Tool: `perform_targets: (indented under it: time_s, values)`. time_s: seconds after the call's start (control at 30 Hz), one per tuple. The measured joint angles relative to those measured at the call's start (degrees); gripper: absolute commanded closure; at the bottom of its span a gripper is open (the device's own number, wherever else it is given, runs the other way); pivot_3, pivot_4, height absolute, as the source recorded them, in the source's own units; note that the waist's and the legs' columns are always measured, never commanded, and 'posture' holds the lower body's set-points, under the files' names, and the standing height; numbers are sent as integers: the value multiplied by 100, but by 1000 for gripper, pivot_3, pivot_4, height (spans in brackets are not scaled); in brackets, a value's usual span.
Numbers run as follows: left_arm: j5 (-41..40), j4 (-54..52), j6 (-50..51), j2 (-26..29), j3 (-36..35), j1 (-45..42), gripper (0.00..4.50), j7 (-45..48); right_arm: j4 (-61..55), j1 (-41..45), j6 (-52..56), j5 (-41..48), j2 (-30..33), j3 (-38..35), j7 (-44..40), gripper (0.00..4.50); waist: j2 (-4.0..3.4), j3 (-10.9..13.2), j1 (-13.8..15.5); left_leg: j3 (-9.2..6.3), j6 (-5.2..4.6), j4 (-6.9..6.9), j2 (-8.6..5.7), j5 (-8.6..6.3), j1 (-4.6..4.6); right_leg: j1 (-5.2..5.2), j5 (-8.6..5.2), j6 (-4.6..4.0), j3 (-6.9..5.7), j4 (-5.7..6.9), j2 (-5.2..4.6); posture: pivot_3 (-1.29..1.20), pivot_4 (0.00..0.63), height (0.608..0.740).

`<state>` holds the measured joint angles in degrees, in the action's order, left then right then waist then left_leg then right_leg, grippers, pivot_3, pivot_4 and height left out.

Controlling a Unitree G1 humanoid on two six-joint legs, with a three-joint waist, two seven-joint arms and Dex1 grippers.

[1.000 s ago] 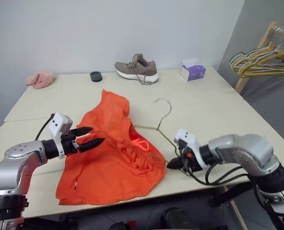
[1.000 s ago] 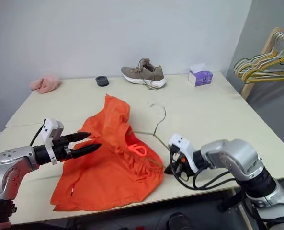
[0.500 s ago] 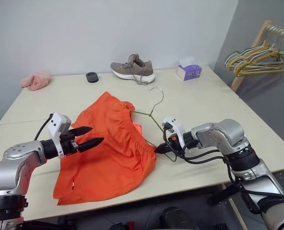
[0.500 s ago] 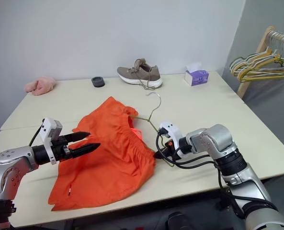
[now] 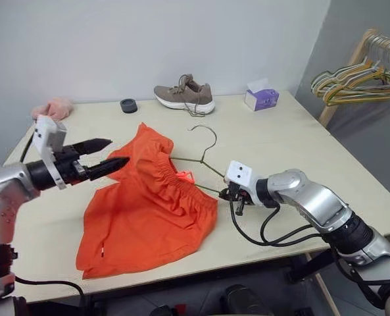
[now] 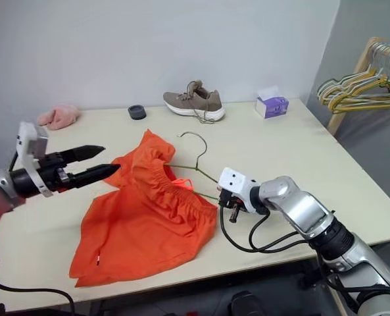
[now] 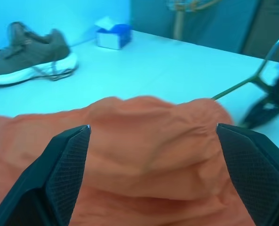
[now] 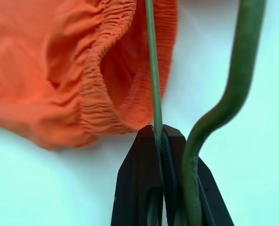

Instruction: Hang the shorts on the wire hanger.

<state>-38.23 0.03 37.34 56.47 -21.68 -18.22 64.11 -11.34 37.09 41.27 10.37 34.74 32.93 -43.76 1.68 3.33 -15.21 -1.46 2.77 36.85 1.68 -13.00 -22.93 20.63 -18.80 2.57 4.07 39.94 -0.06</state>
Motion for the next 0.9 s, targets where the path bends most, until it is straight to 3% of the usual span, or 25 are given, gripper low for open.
perform_targets:
  time_s: [0.2,0.43,0.87,0.9]
  values:
    - [682,385,-739,560,632,23,11,839,145,-77,-839,-699,43,121,-143,4500,-5,3,-53,-2,0,-3,1,0,1,0,0,-1,0,0,-1,-239,0,740]
    - [1488,670,-1820,361,1499,-347,11,1090,144,-121,-1440,-1248,49,163,-374,4500,-2,2,-40,-4,0,1,0,0,-1,-3,0,-1,3,1,-3,-253,0,740]
    - [1702,447,-1953,64,2180,-474,11,1536,-28,-278,-1590,-1631,-54,141,-600,4500,-1,1,-85,-10,0,6,0,0,0,-8,0,-1,4,4,-3,-277,0,740]
    - [1719,447,-1952,60,2212,-474,190,1533,-33,-278,-1590,-1633,-68,136,-608,4500,-1,1,-88,-11,0,6,0,0,1,-8,0,-1,4,4,-3,-277,0,740]
